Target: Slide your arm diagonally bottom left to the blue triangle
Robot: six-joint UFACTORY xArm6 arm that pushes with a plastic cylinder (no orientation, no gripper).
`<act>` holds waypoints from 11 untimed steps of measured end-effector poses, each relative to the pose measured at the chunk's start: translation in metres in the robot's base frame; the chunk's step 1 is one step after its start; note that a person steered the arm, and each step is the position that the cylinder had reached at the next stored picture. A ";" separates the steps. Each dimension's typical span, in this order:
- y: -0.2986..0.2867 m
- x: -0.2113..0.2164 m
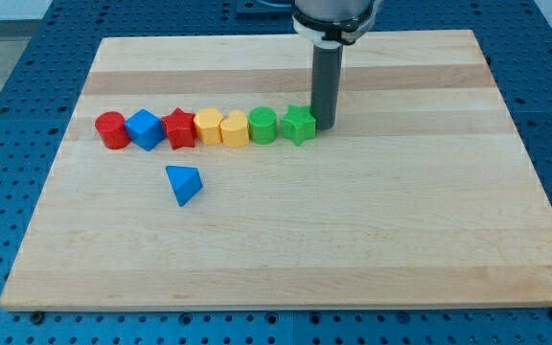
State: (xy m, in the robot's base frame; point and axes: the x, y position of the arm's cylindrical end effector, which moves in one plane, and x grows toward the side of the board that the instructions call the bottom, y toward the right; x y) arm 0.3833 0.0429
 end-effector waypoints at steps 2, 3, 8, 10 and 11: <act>0.001 0.000; 0.019 0.009; -0.119 0.161; -0.229 0.155; -0.245 0.131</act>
